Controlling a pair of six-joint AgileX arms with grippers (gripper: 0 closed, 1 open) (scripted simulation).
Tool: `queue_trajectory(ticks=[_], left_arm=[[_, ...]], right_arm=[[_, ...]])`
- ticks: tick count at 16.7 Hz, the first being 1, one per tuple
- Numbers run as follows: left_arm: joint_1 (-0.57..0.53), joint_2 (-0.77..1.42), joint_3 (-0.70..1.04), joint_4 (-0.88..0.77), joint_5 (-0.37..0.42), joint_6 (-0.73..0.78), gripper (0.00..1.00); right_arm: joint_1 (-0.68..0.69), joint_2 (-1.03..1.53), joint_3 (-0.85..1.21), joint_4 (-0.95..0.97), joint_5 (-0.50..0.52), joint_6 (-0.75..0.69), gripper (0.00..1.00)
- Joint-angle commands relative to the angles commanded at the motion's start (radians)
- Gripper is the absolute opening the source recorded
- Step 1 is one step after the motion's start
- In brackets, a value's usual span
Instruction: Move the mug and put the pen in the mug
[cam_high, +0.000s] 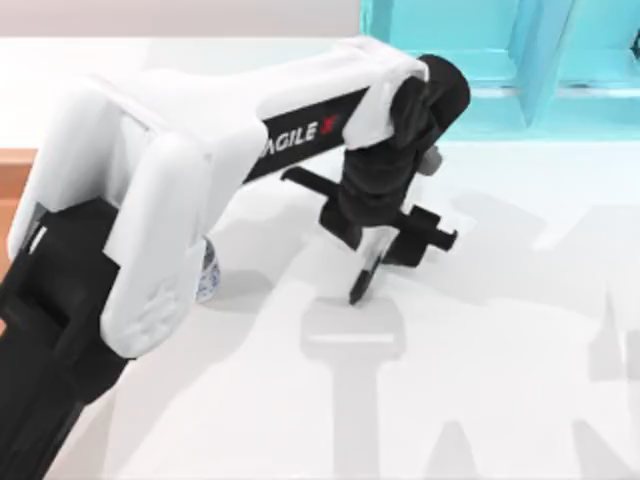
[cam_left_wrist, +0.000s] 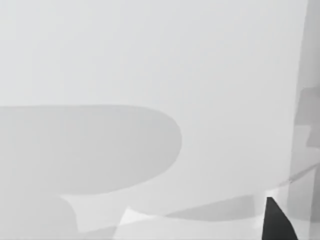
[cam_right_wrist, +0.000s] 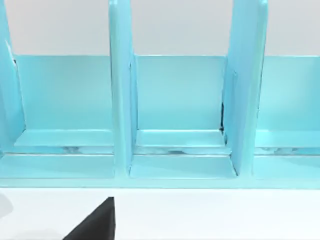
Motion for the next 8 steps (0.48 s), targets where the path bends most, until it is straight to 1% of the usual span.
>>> queue_trajectory(ticks=[1,2,5,8], left_arm=[[0.000,0.000,0.000,0.000,0.000,0.000,0.00],[-0.025,-0.071,0.000,-0.022,0.069,-0.029,0.00],[-0.043,-0.107,-0.025,-0.037,0.066,-0.042,0.00],[-0.081,-0.207,-0.094,-0.075,0.061,-0.081,0.00]], right_arm=[[0.000,0.000,0.000,0.000,0.000,0.000,1.00],[0.000,0.000,0.000,0.000,0.000,0.000,1.00],[0.000,0.000,0.000,0.000,0.000,0.000,1.00],[0.000,0.000,0.000,0.000,0.000,0.000,1.00]])
